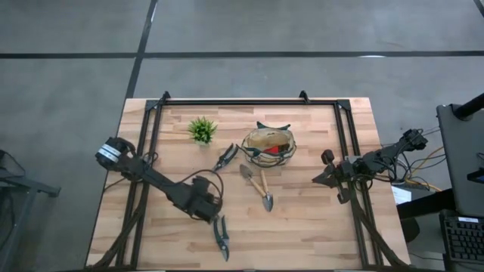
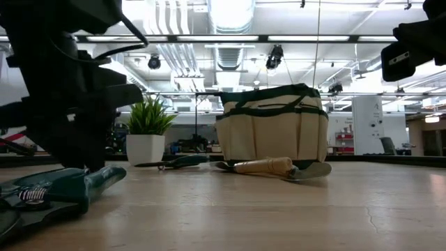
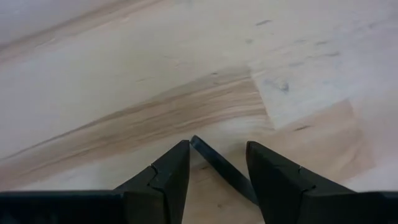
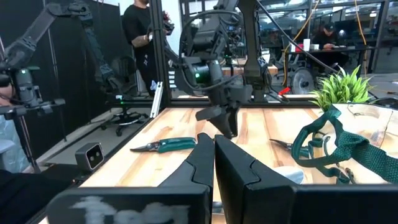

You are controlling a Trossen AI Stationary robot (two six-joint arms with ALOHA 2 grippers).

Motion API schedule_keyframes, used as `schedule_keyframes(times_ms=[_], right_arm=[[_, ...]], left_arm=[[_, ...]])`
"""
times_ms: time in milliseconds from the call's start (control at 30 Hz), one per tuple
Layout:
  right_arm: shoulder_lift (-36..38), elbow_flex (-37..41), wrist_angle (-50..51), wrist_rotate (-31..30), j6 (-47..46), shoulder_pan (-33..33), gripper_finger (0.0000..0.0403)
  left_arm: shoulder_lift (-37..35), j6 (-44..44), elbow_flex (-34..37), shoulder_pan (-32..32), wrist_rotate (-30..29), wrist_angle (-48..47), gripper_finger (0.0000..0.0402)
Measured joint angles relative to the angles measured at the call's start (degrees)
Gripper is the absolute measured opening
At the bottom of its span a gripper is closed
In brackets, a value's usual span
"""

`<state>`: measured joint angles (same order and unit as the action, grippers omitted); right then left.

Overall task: Pick & Place Garden tools in Gardening bag
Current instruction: Put the bottom green shear scissors into the gardening bag

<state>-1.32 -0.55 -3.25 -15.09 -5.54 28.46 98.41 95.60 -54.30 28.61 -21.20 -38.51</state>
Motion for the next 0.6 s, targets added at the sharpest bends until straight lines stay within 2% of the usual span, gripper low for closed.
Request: schedule_keyframes(times_ms=[333,600], right_arm=[[-0.2,0.0,0.0,0.0,0.0,0.0,0.0008],[-0.3,0.0,0.0,0.0,0.0,0.0,0.0008]], left_arm=[[0.0,-1.7,1.0,0.1,-0.8,2.3,0.0156],[0.0,-4.5,1.1,0.1,-1.1,2.1,0.0094]])
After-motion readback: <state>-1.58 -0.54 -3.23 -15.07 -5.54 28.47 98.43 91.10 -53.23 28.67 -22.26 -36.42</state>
